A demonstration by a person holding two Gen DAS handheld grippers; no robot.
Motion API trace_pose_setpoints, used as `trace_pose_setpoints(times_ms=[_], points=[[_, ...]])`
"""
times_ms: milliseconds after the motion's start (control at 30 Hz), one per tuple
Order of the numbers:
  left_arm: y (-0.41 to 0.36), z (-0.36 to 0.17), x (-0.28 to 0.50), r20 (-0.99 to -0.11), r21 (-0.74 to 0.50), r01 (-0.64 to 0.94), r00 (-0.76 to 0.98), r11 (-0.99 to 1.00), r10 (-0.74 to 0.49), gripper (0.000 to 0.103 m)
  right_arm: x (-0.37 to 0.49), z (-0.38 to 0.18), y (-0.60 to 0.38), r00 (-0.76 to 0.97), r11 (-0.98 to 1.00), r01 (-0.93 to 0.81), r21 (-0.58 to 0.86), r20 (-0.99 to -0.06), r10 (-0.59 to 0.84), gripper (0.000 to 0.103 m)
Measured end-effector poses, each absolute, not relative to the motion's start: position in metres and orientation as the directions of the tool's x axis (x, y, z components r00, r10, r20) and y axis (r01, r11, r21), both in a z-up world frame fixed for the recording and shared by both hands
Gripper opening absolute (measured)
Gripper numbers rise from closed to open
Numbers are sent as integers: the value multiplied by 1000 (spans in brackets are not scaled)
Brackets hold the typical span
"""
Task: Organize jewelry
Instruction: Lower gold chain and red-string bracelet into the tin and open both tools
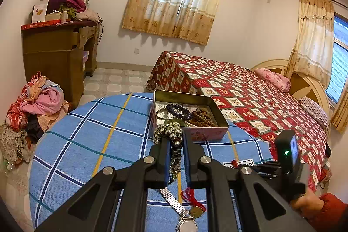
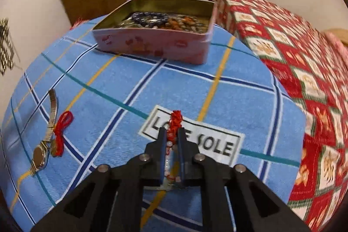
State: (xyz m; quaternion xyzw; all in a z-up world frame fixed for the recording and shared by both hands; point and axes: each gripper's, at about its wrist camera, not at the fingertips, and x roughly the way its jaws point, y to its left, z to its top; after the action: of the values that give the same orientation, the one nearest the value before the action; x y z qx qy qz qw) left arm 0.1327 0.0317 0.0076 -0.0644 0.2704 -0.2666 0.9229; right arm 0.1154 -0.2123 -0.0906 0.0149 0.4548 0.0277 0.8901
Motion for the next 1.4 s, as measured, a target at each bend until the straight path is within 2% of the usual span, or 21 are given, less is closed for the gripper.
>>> trace_pose_setpoints(times_ms=[100, 367, 533, 767, 1000, 1233, 1400], points=[[29, 7, 136, -466, -267, 462, 706, 846, -533, 10, 103, -62, -224, 653, 988, -35, 150, -745, 136, 12], [13, 17, 146, -447, -242, 505, 700, 829, -557, 10, 110, 10, -227, 766, 956, -102, 276, -591, 252, 12], [-5, 24, 160, -429, -230, 540, 691, 810, -582, 10, 130, 29, -240, 785, 915, -131, 383, -523, 331, 12], [-33, 24, 195, -428, -202, 578, 674, 791, -602, 10, 160, 42, -247, 817, 891, -144, 430, -457, 352, 12], [-61, 11, 233, -442, -186, 606, 651, 773, -617, 10, 199, 30, -250, 826, 880, -124, 459, -444, 348, 12], [-85, -16, 265, -478, -189, 620, 619, 762, -623, 10, 226, 3, -251, 819, 909, -75, 411, -494, 291, 12], [-97, -35, 273, -535, -131, 616, 616, 777, -578, 10, 235, -22, -255, 795, 913, -47, 404, -539, 279, 12]])
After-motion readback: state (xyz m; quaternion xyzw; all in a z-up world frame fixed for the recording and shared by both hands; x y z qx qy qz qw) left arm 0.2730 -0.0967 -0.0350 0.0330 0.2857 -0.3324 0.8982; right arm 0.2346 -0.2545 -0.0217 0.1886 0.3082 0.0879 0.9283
